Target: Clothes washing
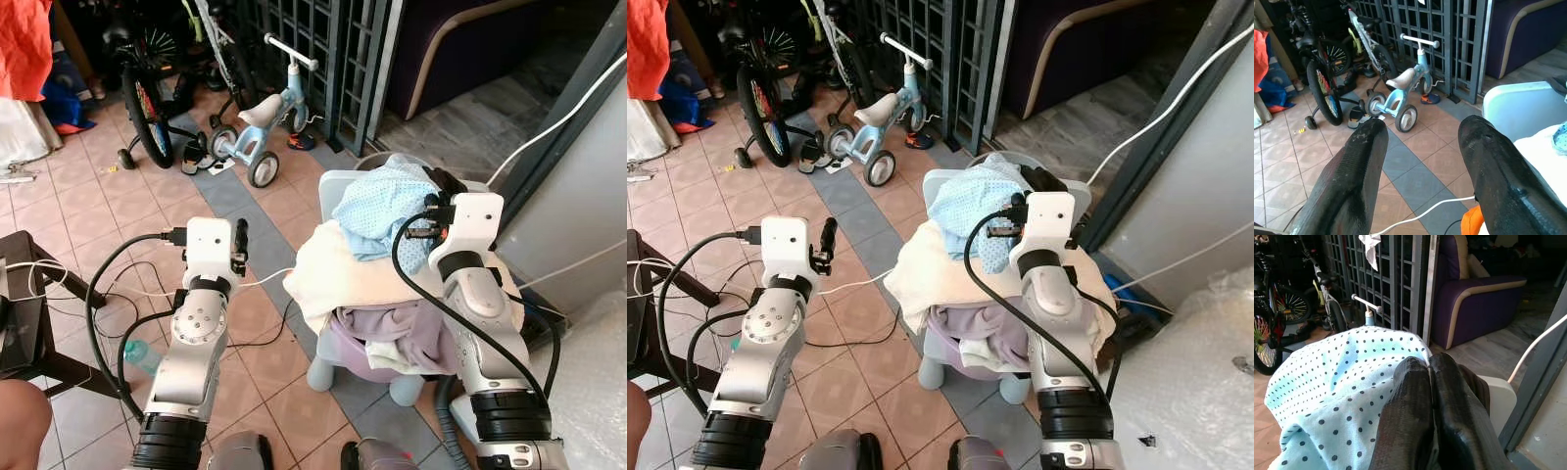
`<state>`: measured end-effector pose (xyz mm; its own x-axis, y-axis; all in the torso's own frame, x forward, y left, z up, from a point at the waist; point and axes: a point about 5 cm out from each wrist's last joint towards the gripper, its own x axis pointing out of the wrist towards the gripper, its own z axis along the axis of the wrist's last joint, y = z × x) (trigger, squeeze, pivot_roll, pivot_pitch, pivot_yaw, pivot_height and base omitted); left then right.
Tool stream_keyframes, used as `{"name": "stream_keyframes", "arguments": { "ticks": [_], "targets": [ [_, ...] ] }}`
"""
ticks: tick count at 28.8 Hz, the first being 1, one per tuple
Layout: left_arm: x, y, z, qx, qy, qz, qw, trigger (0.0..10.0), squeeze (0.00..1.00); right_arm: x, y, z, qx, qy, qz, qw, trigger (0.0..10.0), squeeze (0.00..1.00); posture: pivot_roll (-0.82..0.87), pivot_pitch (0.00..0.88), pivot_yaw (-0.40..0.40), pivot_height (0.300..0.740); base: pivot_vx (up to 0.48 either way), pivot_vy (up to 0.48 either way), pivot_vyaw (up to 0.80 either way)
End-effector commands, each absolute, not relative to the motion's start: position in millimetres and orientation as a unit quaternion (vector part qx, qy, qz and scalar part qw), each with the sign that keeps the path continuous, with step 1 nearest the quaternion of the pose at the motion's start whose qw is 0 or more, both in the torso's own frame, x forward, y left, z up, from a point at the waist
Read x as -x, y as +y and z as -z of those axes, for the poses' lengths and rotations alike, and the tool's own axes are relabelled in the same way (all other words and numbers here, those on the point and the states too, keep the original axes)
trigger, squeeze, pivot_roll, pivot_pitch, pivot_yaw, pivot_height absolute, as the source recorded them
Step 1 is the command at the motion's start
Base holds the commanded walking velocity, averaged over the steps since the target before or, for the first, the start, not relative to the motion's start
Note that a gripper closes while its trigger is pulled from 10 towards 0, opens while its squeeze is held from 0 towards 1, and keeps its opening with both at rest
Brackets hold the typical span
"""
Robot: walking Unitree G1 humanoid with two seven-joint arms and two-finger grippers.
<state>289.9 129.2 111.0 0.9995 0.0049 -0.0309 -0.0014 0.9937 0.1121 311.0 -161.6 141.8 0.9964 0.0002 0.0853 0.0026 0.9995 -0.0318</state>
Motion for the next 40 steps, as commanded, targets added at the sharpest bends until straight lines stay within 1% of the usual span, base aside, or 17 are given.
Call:
{"name": "stream_keyframes", "arguments": {
  "ticks": [1, 8, 13, 17, 18, 20, 21, 23, 24, 27, 29, 32, 33, 35, 36, 37, 40],
  "targets": [
    [-291, 129, -109, -0.056, 0.018, -0.001, 0.998, 10.0, 0.0, -314, -166, -152, 0.022, -0.061, 0.01, 0.998, 10.0, 0.0, -0.04, 0.071, 0.028, 0.74, 0.0, -0.368, -0.8],
    [-294, 127, -110, -0.056, 0.015, 0.0, 0.998, 10.0, 0.0, -324, -173, -167, 0.051, -0.089, 0.015, 0.995, 10.0, 0.0, -0.05, 0.076, 0.027, 0.74, 0.0, -0.373, -0.8],
    [-296, 126, -112, -0.049, 0.005, -0.008, 0.999, 10.0, 0.0, -334, -188, -190, 0.08, -0.127, 0.053, 0.987, 10.0, 0.0, -0.05, 0.07, 0.028, 0.74, 0.0, 0.0, -0.8],
    [-297, 125, -113, -0.048, 0.006, -0.009, 0.999, 10.0, 0.0, -338, -193, -202, 0.099, -0.149, 0.064, 0.982, 10.0, 0.0, -0.05, 0.068, 0.029, 0.74, 0.0, 0.0, -0.8],
    [-298, 123, -112, -0.05, 0.006, -0.005, 0.999, 10.0, 0.0, -343, -205, -224, 0.132, -0.185, 0.092, 0.969, 10.0, 0.0, -0.05, 0.067, 0.031, 0.74, 0.0, 0.0, -0.8],
    [-298, 122, -112, -0.051, 0.006, -0.003, 0.999, 10.0, 0.0, -347, -217, -244, 0.165, -0.213, 0.124, 0.955, 10.0, 0.0, -0.05, 0.061, 0.033, 0.74, 0.0, 0.0, -0.8],
    [-298, 122, -112, -0.051, 0.006, -0.003, 0.999, 10.0, 0.0, -347, -217, -244, 0.165, -0.213, 0.124, 0.955, 10.0, 0.0, -0.05, 0.061, 0.033, 0.74, 0.0, 0.0, -0.8],
    [-299, 122, -112, -0.048, 0.004, -0.003, 0.999, 10.0, 0.0, -349, -238, -259, 0.173, -0.224, 0.181, 0.942, 10.0, 0.0, -0.05, 0.056, 0.032, 0.74, 0.0, 0.0, -0.8],
    [-299, 122, -112, -0.048, 0.004, -0.003, 0.999, 10.0, 0.0, -349, -238, -259, 0.173, -0.224, 0.181, 0.942, 10.0, 0.0, -0.05, 0.056, 0.032, 0.74, 0.0, 0.0, -0.8],
    [-300, 122, -114, -0.046, 0.0, -0.004, 0.999, 10.0, 0.0, -350, -258, -264, 0.181, -0.215, 0.229, 0.932, 10.0, 0.0, -0.05, 0.055, 0.031, 0.74, 0.0, 0.0, -0.8],
    [-301, 122, -114, -0.042, -0.003, -0.005, 0.999, 10.0, 0.0, -355, -269, -259, 0.165, -0.186, 0.247, 0.937, 10.0, 0.0, -0.05, 0.054, 0.031, 0.74, 0.0, 0.0, -0.8],
    [-300, 122, -114, -0.045, -0.003, -0.004, 0.999, 10.0, 0.0, -359, -272, -251, 0.145, -0.163, 0.25, 0.943, 10.0, 0.0, -0.05, 0.052, 0.031, 0.74, 0.0, 0.0, 0.0],
    [-299, 122, -113, -0.047, -0.001, -0.004, 0.999, 10.0, 0.0, -362, -271, -242, 0.137, -0.138, 0.256, 0.947, 10.0, 0.0, -0.05, 0.052, 0.031, 0.74, 0.0, 0.0, 0.0],
    [-298, 122, -112, -0.048, 0.0, -0.003, 0.999, 10.0, 0.0, -364, -267, -235, 0.118, -0.124, 0.243, 0.955, 10.0, 0.0, -0.05, 0.052, 0.03, 0.74, 0.0, 0.0, 0.0],
    [-298, 121, -112, -0.048, 0.0, -0.003, 0.999, 10.0, 0.0, -365, -263, -229, 0.108, -0.109, 0.229, 0.961, 10.0, 0.51, -0.05, 0.052, 0.03, 0.74, 0.0, 0.0, 0.0],
    [-298, 120, -112, -0.048, 0.0, -0.001, 0.999, 10.0, 0.0, -368, -256, -218, 0.082, -0.085, 0.206, 0.971, 10.0, 1.0, -0.05, 0.053, 0.03, 0.74, 0.0, 0.0, 0.0],
    [-298, 120, -112, -0.049, -0.001, -0.001, 0.999, 10.0, 0.0, -370, -250, -209, 0.05, -0.072, 0.186, 0.979, 10.0, 1.0, -0.04, 0.056, 0.029, 0.74, 0.0, 0.0, 0.0]
  ]
}}
